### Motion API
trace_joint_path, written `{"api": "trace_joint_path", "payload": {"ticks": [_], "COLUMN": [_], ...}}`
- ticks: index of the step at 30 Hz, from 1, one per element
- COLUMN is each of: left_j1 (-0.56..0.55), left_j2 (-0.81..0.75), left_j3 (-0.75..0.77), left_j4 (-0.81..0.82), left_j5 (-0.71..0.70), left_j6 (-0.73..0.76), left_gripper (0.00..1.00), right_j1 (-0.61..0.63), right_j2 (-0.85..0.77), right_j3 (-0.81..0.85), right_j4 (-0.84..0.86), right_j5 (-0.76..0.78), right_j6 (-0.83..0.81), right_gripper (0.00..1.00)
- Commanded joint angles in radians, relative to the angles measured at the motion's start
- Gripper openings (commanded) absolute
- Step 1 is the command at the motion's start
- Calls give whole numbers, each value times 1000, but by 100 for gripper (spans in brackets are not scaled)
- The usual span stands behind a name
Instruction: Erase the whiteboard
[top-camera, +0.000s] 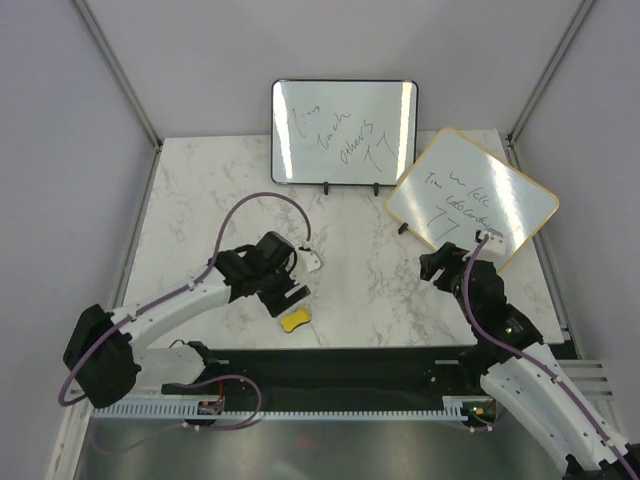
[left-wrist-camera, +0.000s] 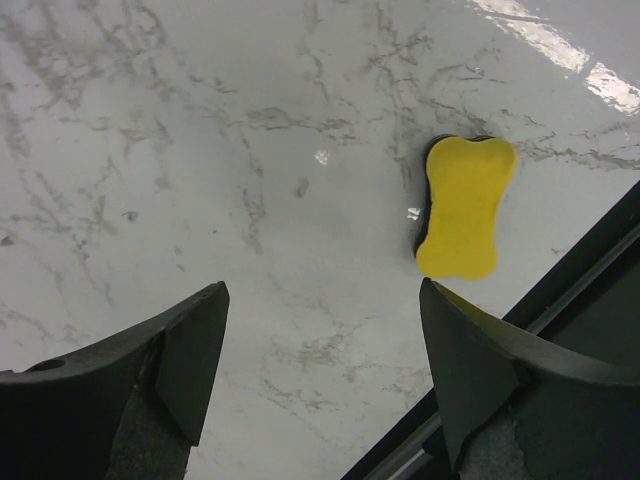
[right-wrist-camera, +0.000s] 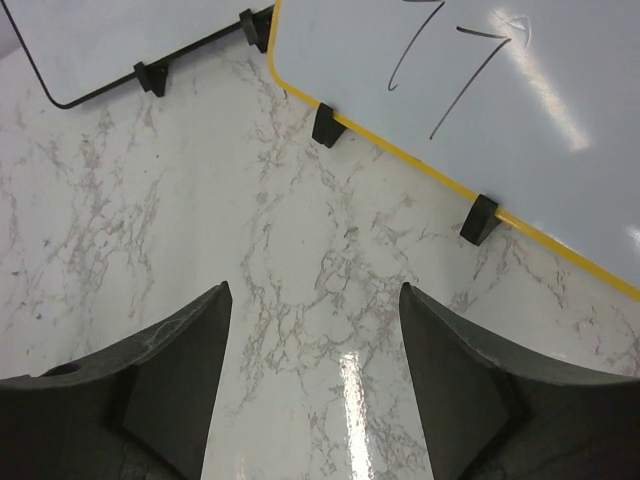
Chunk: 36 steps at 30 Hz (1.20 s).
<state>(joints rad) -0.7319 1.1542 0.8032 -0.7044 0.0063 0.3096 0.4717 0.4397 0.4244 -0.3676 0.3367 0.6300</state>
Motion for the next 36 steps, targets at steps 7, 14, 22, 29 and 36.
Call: {"api": "trace_joint_path", "payload": {"ticks": [7,14,22,29,36], "left_j1": [-184,-204,-279,-279,-277], "left_j2": [246,323,391,369,380], "left_j3": [79,111,88,79,70], "left_j4": [45,16,-3,-1,13], "left_j5": [17,81,-1,-37,-63], "left_j6": [-99,-93,-69,-78,-78], "left_gripper": [81,74,75,75,57], "right_j1": [1,-1,-1,-1,-1], "right_j2": [103,44,36,14,2], "right_j3": [50,20,30,25,22], "right_j4": [2,-14,-48,-54,-67], "right_j5": [53,76,104,113,122], "right_j6": [83,100,96,91,88], "right_gripper": [75,74,74,74,74]}}
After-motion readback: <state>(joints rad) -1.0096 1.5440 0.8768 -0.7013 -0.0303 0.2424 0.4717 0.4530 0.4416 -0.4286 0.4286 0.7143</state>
